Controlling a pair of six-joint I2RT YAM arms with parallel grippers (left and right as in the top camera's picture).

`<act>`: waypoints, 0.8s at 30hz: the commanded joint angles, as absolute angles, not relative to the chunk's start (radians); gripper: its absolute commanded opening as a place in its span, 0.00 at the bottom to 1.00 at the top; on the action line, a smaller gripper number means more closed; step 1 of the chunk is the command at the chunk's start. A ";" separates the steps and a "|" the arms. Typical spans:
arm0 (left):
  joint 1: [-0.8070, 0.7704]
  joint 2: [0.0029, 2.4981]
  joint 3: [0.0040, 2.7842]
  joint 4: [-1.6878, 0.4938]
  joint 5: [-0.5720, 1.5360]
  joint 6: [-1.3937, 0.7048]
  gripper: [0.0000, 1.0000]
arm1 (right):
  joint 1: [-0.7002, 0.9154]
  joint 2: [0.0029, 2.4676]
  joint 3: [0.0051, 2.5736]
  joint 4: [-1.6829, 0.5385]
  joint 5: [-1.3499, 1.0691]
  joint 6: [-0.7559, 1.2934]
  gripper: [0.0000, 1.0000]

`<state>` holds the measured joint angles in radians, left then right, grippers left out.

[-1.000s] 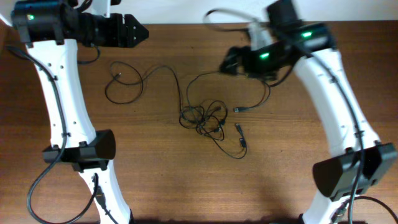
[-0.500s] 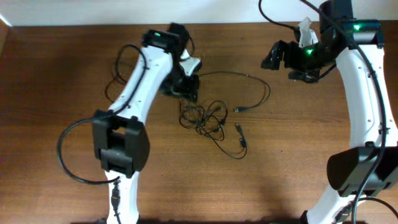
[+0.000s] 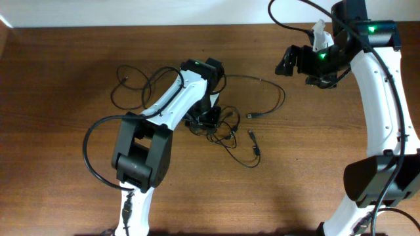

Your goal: Untangle cables

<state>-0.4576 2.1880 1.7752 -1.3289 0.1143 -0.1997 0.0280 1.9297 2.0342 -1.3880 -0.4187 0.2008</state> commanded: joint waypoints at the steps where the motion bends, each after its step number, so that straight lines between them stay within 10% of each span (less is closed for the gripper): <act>1: -0.474 2.173 1.768 -1.314 0.188 -0.175 0.48 | 0.035 1.921 2.040 -1.388 -0.406 0.187 0.98; 6: -0.491 2.175 1.732 -1.283 0.157 -0.169 0.46 | 0.035 1.921 2.040 -1.389 -0.406 0.187 0.98; 10: -0.491 2.175 1.670 -1.216 0.157 -0.171 0.17 | 0.035 1.921 2.040 -1.388 -0.406 0.187 0.98; 24: -0.491 2.175 1.597 -1.042 0.162 -0.197 0.00 | 0.035 1.921 2.040 -1.388 -0.406 0.186 0.99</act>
